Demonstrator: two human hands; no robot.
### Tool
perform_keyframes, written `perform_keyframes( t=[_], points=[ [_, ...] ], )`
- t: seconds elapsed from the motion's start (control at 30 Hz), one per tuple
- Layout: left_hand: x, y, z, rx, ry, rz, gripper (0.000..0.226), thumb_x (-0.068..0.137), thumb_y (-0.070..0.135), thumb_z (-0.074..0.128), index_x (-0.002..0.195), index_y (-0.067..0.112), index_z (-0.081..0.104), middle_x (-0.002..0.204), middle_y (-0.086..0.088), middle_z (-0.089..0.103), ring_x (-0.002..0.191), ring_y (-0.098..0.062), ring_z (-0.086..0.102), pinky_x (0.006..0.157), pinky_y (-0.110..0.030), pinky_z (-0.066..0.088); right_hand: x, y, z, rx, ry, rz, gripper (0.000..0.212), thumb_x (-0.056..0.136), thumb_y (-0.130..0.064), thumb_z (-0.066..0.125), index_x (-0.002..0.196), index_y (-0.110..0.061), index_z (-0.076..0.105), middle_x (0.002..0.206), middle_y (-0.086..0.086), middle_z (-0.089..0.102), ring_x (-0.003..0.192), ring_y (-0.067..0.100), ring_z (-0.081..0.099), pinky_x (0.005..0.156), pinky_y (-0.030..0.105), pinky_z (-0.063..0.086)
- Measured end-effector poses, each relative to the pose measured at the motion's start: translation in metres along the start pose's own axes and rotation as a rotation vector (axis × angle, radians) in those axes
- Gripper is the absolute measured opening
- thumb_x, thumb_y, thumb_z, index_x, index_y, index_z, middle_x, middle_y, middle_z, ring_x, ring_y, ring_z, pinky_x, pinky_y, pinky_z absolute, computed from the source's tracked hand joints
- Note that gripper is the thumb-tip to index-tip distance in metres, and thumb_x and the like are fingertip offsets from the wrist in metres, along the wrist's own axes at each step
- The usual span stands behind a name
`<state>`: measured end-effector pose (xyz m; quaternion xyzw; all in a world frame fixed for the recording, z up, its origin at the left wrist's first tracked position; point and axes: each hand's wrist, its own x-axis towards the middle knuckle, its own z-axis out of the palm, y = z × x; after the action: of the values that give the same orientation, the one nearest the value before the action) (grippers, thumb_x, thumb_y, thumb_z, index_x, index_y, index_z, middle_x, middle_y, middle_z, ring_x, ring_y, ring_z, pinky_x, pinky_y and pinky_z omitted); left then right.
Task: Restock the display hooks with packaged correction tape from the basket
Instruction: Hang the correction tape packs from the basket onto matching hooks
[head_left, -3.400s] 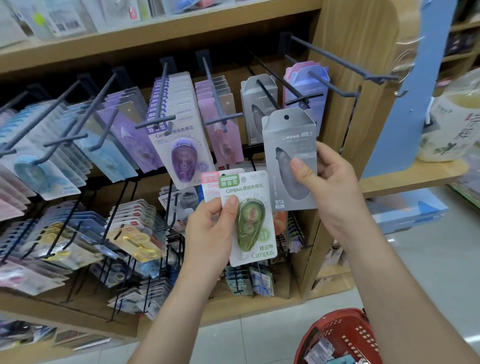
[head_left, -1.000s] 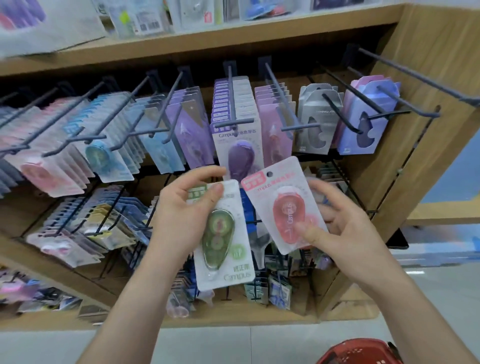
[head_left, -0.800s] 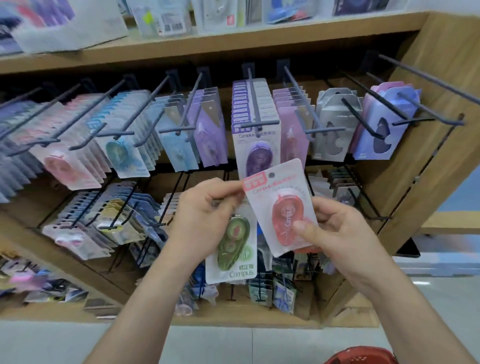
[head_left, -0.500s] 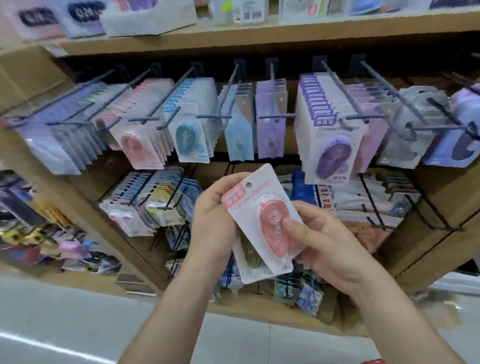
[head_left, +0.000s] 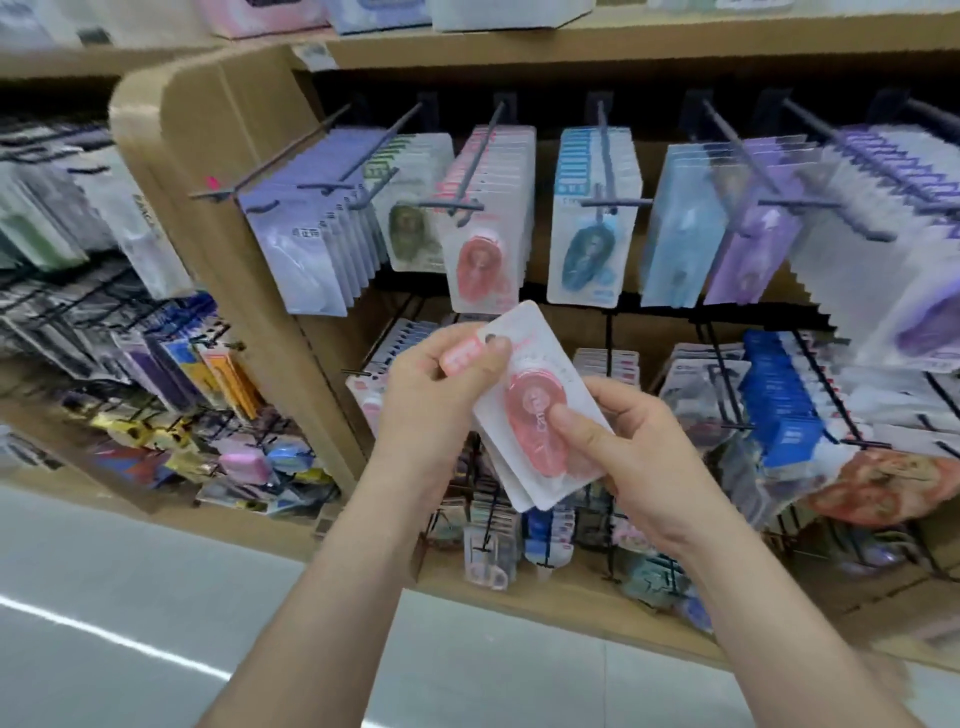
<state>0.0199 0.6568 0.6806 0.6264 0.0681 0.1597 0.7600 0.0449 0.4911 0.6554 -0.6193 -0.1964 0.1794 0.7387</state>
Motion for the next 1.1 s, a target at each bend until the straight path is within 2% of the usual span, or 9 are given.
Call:
perform_keyframes(
  t=[0.13,0.23,0.33,0.43,0.63,0.73,0.8,0.93,1.1],
  points=[
    [0.022,0.009,-0.014,0.089,0.054,0.07,0.019,0.093,0.025,0.064,0.101,0.009,0.068,0.09,-0.009,0.068,0.081,-0.022,0.064,0.074,-0.04,0.054,0.018,0.001,0.022,-0.019,0.029,-0.034,0.032,0.069,-0.043,0.078,0.099,-0.033,0.076,0.105,0.001,0.075,0.096,0.019,0.071,0.079,0.03,0.057],
    [0.045,0.021,-0.017,0.206,0.045,0.114,0.016,0.099,0.025,0.058,0.085,0.019,0.063,0.079,-0.003,0.062,0.074,-0.018,0.057,0.07,-0.038,0.049,0.032,0.004,0.026,-0.069,0.06,-0.039,0.027,0.071,-0.035,0.08,0.097,-0.03,0.075,0.101,-0.002,0.076,0.095,0.015,0.07,0.078,0.027,0.056],
    [0.068,0.031,-0.019,0.233,0.101,0.191,0.014,0.09,0.027,0.069,0.076,0.024,0.067,0.072,0.002,0.065,0.071,-0.014,0.06,0.068,-0.037,0.052,0.045,0.006,0.028,-0.084,0.086,-0.033,0.023,0.078,-0.029,0.072,0.101,-0.025,0.074,0.1,-0.001,0.076,0.093,0.015,0.071,0.073,0.026,0.056],
    [0.084,0.031,-0.016,0.216,0.184,0.271,0.015,0.088,0.016,0.073,0.075,0.021,0.069,0.065,0.012,0.066,0.064,-0.003,0.06,0.062,-0.022,0.05,0.058,0.008,0.031,-0.075,0.116,-0.056,0.021,0.082,-0.029,0.069,0.101,-0.02,0.073,0.096,0.0,0.076,0.088,0.014,0.071,0.068,0.024,0.055],
    [0.098,0.028,-0.011,0.239,0.25,0.302,0.018,0.087,0.008,0.072,0.077,0.023,0.069,0.068,0.013,0.065,0.066,0.001,0.059,0.064,-0.021,0.05,0.069,0.018,0.031,-0.063,0.203,-0.083,0.019,0.082,-0.035,0.067,0.094,-0.021,0.074,0.091,0.005,0.076,0.085,0.023,0.072,0.074,0.039,0.058],
    [0.098,0.028,-0.015,0.177,0.209,0.243,0.01,0.087,0.01,0.074,0.081,0.017,0.071,0.074,0.005,0.069,0.071,-0.006,0.063,0.068,-0.026,0.055,0.068,0.019,0.031,-0.076,0.205,-0.078,0.016,0.084,-0.031,0.068,0.093,-0.019,0.074,0.088,0.002,0.076,0.081,0.019,0.072,0.069,0.033,0.058],
    [0.098,0.028,-0.015,0.141,0.19,0.195,0.005,0.086,0.009,0.074,0.084,0.012,0.07,0.076,0.002,0.07,0.07,-0.007,0.066,0.066,-0.025,0.055,0.067,0.021,0.03,-0.097,0.222,-0.07,0.011,0.089,-0.026,0.068,0.093,-0.018,0.074,0.086,0.002,0.076,0.078,0.019,0.072,0.067,0.036,0.057],
    [0.101,0.031,-0.014,0.123,0.128,0.154,0.008,0.086,0.006,0.073,0.088,0.012,0.069,0.081,0.0,0.073,0.076,-0.011,0.069,0.069,-0.028,0.057,0.068,0.026,0.029,-0.127,0.265,-0.08,0.011,0.091,-0.026,0.068,0.088,-0.018,0.075,0.085,0.01,0.074,0.082,0.038,0.068,0.07,0.051,0.055],
    [0.1,0.03,-0.013,0.135,0.139,0.138,0.014,0.088,0.014,0.073,0.101,0.015,0.066,0.092,0.001,0.072,0.084,-0.009,0.069,0.074,-0.025,0.055,0.071,0.027,0.033,-0.14,0.304,-0.102,0.012,0.092,-0.026,0.069,0.088,-0.016,0.075,0.085,0.011,0.073,0.085,0.041,0.066,0.071,0.057,0.054]
  ],
)
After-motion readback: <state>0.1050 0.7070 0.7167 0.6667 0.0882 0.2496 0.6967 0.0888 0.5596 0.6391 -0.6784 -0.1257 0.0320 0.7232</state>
